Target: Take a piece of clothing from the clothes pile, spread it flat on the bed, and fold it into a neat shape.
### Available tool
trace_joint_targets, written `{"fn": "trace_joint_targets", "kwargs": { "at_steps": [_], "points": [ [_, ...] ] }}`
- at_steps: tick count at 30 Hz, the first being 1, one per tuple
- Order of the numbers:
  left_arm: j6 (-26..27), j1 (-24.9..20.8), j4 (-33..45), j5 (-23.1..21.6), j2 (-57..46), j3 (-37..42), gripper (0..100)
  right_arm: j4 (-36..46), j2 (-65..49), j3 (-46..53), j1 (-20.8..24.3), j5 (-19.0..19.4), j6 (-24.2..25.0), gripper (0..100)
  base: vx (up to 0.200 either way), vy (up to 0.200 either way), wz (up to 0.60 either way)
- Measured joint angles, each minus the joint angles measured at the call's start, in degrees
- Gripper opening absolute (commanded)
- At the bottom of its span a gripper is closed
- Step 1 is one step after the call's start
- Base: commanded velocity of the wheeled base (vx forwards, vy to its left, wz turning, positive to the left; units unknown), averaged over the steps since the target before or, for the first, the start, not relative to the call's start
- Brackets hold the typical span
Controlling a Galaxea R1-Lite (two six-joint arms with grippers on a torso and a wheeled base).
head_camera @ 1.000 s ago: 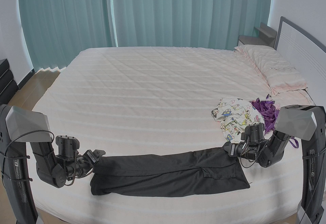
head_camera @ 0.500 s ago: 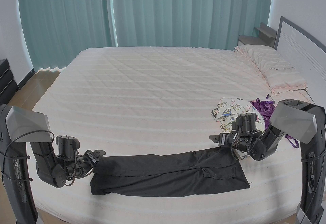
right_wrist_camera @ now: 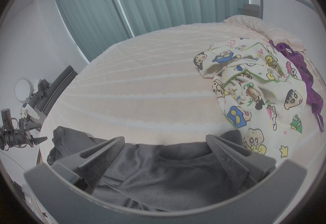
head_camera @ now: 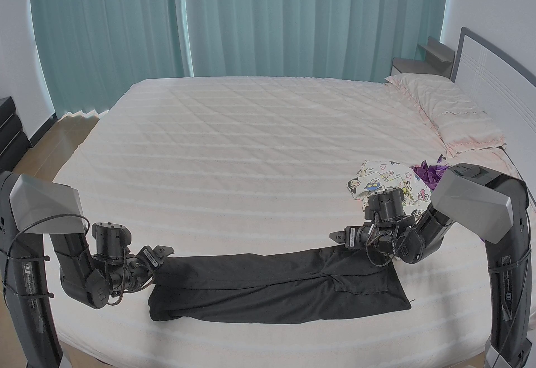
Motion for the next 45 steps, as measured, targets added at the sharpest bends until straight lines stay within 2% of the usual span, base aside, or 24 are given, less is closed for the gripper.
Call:
{"fn": "trace_joint_targets", "kwargs": {
  "at_steps": [16,30,37,45],
  "points": [
    [0.0,0.0,0.0,0.1,0.0,-0.1,100,4.9,0.6,-2.4,0.3,-1.1,0.0,100,0.000,0.000,0.00],
    [0.1,-0.4,-1.6,2.1,0.7,-0.1,100,14.0,1.1,-8.4,4.4,-1.3,1.6,100,0.000,0.000,0.00],
    [0.2,-0.5,-2.4,2.2,1.2,0.0,100,14.8,3.7,-11.4,7.4,-6.1,4.2,100,0.000,0.000,0.00],
    [0.2,-0.6,-2.5,2.3,1.5,0.0,100,15.1,5.3,-12.1,7.1,-6.9,4.0,100,0.000,0.000,0.00]
  ]
}}
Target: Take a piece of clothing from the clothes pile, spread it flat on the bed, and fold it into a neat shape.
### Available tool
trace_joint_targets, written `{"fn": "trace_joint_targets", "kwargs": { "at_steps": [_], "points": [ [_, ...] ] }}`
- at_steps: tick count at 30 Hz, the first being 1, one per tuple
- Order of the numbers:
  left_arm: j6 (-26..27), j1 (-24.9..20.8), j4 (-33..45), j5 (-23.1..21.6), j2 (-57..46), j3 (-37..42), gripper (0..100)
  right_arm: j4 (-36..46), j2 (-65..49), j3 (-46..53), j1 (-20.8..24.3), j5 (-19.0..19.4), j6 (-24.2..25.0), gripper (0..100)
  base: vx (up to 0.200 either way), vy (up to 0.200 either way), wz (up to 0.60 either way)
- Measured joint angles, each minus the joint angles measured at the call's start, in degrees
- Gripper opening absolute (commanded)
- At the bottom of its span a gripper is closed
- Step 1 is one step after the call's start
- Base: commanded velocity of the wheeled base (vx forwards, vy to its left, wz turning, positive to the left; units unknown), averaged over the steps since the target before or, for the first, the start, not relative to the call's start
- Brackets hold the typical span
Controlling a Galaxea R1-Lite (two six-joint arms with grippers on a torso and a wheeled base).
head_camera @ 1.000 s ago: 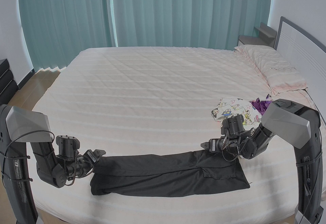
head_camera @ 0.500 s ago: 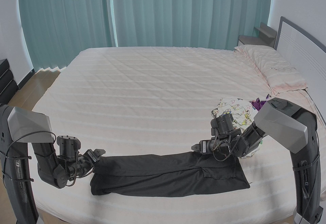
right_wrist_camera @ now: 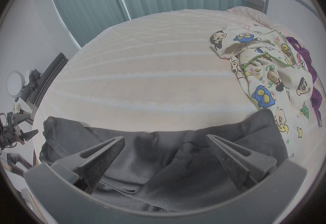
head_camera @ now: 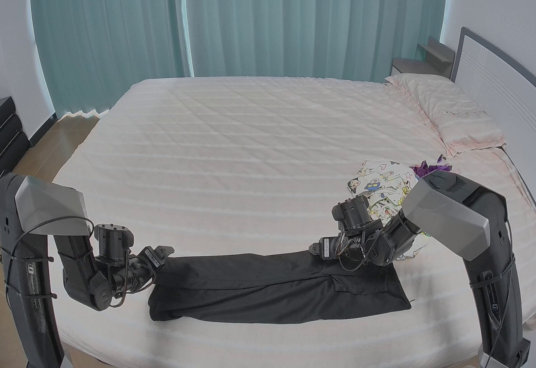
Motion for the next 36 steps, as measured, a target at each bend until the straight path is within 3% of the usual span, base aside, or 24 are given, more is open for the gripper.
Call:
{"fn": "trace_joint_targets", "kwargs": {
  "at_steps": [2,3,18,25,32,33,36],
  "points": [
    [0.0,0.0,0.0,0.0,0.0,0.0,100,0.0,0.1,0.1,-0.2,0.0,0.0,100,0.000,0.000,0.00],
    [0.0,0.0,0.0,0.0,0.0,0.0,100,0.0,0.2,0.1,-0.2,0.0,0.0,0,0.000,0.000,0.00],
    [0.0,0.0,0.0,0.1,0.0,0.0,100,2.3,0.4,0.0,-0.1,-0.3,-0.8,0,0.000,0.000,0.00],
    [0.0,0.0,0.0,0.1,0.0,0.0,100,1.7,0.0,-1.6,0.0,-2.9,-0.9,0,0.000,0.000,0.00],
    [0.1,0.0,0.0,0.1,0.1,0.0,100,0.4,0.1,-3.9,0.8,-3.2,-0.9,0,0.000,0.000,0.00],
    [0.1,0.0,0.0,0.1,0.1,0.0,100,0.2,0.3,-4.1,0.9,-3.2,-0.9,100,0.000,0.000,0.00],
    [0.1,0.0,0.0,0.1,0.1,0.0,100,-1.1,0.9,-4.3,1.1,-3.1,-1.5,100,0.000,0.000,0.00]
  ]
}}
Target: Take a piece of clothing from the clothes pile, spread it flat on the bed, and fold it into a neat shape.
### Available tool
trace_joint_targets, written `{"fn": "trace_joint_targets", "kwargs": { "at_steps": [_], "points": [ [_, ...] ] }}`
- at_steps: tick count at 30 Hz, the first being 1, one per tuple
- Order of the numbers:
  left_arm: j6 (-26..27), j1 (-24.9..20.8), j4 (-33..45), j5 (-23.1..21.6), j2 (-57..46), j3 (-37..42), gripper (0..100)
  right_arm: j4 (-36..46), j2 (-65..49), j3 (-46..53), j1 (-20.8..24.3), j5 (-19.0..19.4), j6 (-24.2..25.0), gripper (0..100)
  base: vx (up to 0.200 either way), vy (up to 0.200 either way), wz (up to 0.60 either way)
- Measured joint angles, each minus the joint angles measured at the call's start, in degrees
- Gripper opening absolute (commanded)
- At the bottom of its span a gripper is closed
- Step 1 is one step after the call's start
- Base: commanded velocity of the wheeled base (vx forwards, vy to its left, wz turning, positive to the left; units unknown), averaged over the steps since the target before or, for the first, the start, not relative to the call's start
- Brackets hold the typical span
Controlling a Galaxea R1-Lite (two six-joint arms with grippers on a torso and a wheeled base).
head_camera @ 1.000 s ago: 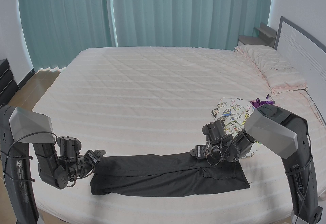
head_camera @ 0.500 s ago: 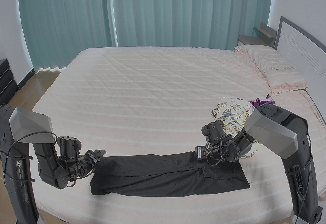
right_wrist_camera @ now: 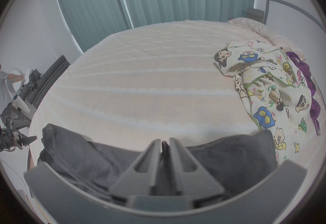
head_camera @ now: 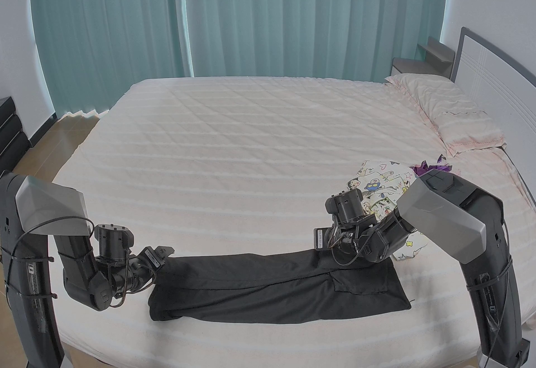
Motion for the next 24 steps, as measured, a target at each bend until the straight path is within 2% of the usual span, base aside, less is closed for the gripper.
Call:
{"fn": "trace_joint_targets", "kwargs": {
  "at_steps": [11,24],
  "points": [
    [0.0,0.0,0.0,0.0,0.0,0.0,100,-1.4,-0.6,0.5,-1.1,-0.3,1.5,100,0.000,0.000,0.00],
    [0.0,0.0,0.0,0.0,0.0,0.0,100,-1.5,-6.9,8.8,-8.4,0.9,2.5,100,0.000,0.000,0.00]
  ]
}}
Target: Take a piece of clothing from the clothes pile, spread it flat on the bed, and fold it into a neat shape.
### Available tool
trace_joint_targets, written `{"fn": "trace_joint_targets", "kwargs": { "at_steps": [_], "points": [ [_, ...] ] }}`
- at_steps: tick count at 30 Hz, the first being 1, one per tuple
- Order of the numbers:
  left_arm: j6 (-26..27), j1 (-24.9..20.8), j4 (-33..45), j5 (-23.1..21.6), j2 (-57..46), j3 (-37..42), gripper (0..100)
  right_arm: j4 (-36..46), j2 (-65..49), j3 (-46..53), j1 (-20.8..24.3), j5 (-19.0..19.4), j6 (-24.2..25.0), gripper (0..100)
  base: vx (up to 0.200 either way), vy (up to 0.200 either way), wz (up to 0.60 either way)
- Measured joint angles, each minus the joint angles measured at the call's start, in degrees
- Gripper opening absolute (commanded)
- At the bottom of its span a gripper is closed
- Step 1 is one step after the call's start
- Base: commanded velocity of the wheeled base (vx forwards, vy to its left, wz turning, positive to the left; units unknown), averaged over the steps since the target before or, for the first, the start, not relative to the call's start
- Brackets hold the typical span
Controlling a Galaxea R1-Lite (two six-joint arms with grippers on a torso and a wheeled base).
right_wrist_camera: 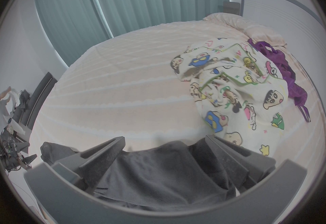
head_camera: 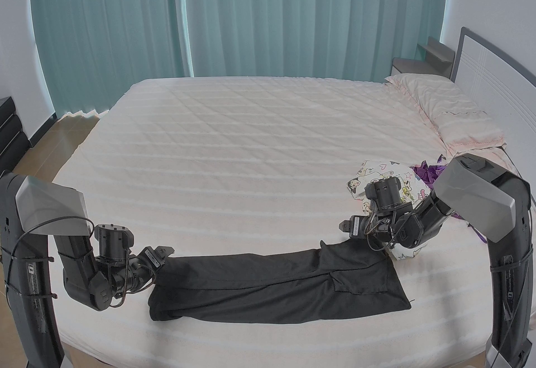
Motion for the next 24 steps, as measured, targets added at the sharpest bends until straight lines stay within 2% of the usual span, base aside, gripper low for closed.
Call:
{"fn": "trace_joint_targets", "kwargs": {
  "at_steps": [8,9,13,24],
  "points": [
    [0.0,0.0,0.0,0.0,0.0,0.0,100,0.1,0.8,0.6,-1.0,1.0,0.2,100,0.000,0.000,0.00],
    [0.0,0.0,0.0,0.0,0.0,0.0,100,0.2,0.9,0.5,-1.0,1.3,0.2,0,0.000,0.000,0.00],
    [0.0,0.0,0.0,0.0,0.0,0.0,100,0.9,1.4,0.2,-1.1,2.8,0.2,0,0.000,0.000,0.00],
    [0.0,0.0,0.0,0.0,0.0,0.0,100,1.7,1.5,0.3,-1.2,1.8,-0.7,0,0.000,0.000,0.00]
  ]
}}
